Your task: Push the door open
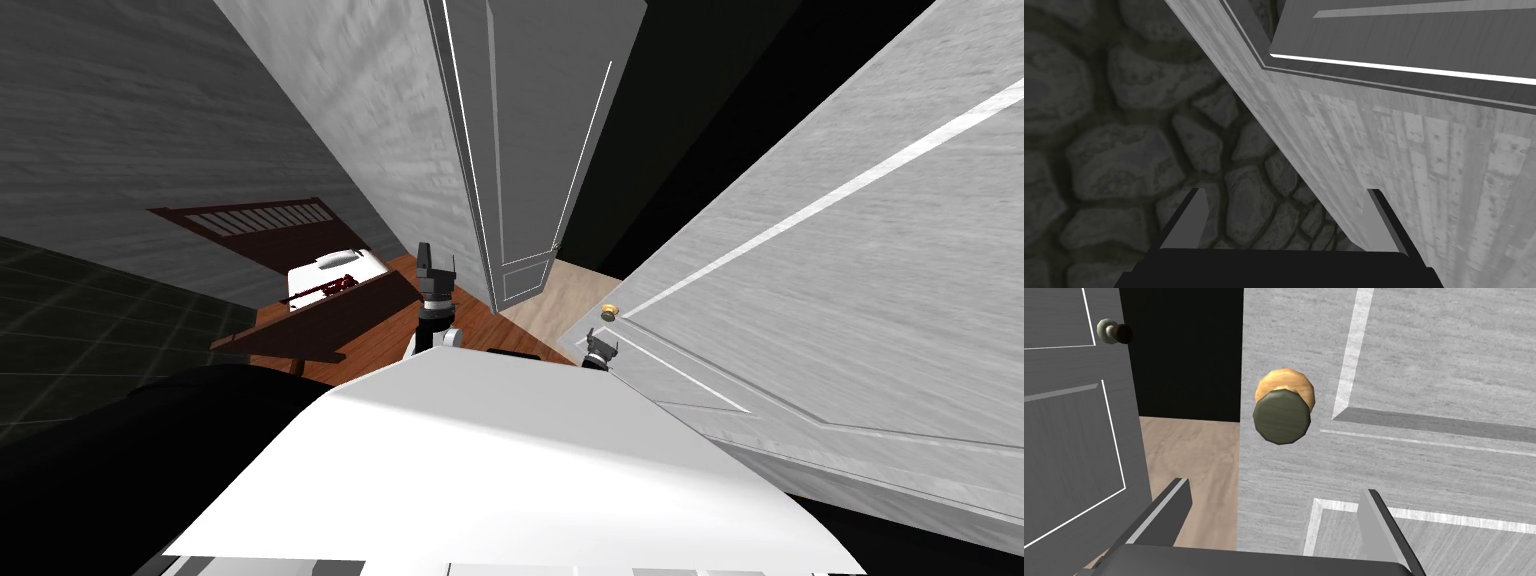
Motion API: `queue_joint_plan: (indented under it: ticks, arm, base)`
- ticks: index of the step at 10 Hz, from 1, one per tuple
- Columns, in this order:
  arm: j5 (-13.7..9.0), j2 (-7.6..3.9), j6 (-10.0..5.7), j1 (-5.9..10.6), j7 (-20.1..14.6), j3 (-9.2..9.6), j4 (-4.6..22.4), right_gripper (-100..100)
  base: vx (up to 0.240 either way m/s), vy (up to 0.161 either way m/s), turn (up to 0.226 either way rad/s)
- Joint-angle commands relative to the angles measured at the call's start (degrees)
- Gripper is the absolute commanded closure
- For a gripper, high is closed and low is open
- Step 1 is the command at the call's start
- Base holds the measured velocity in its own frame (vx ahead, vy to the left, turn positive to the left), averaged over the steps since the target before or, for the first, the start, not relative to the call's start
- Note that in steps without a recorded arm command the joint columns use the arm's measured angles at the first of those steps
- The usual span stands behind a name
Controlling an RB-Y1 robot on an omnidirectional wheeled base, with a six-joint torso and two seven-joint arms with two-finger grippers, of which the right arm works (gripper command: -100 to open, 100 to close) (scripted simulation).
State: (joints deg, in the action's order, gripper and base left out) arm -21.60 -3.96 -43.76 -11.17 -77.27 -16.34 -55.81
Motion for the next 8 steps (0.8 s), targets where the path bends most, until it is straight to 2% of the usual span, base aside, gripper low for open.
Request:
queue_joint_plan:
  ticks: [1,2,4,8]
  arm:
    - [-0.48,0.04,0.08,0.0,-1.66,0.11,0.04,-100]
    - [-0.91,0.09,0.18,-0.01,-3.04,0.21,0.03,-100]
    - [-0.81,-0.2,0.06,0.24,-2.34,-0.01,0.34,-100]
    - [-1.02,-0.4,-0.06,0.76,-2.18,-0.35,0.93,-100]
  base:
    - [-0.021,0.012,0.022]
    - [-0.024,0.012,0.025]
    - [0.035,-0.031,0.007]
    - [0.165,-0.119,0.02]
